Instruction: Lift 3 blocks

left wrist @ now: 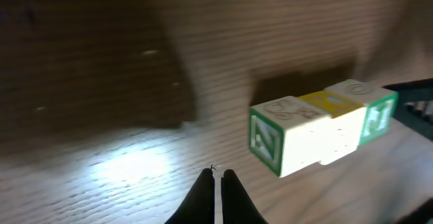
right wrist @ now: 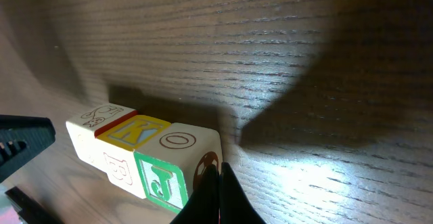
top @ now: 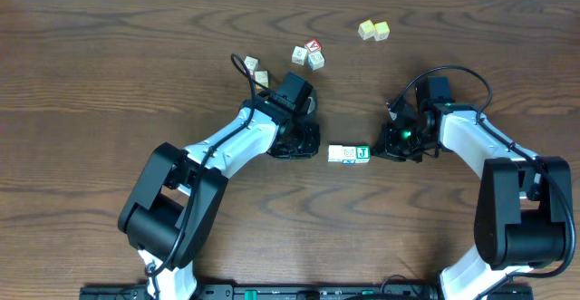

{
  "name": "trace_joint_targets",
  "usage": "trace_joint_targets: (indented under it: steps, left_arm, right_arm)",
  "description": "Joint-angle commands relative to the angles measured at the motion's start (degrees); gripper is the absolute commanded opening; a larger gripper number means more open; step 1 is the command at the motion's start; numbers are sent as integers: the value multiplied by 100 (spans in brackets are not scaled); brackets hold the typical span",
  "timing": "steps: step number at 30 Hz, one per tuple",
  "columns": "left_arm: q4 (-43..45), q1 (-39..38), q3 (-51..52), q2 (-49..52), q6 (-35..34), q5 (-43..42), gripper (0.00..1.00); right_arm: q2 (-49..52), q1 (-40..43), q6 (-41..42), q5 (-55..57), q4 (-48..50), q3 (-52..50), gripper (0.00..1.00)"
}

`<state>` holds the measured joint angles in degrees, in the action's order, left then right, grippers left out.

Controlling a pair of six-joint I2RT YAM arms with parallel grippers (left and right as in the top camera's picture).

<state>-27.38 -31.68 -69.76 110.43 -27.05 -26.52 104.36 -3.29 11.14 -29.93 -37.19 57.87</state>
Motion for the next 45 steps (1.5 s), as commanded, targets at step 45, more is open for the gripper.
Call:
trace_joint_targets:
  steps: [45]
  left_arm:
    - [160,-92,33,155,-35,-142,7]
  right_arm:
    - [-9,-52,129,-358,232,-258,1]
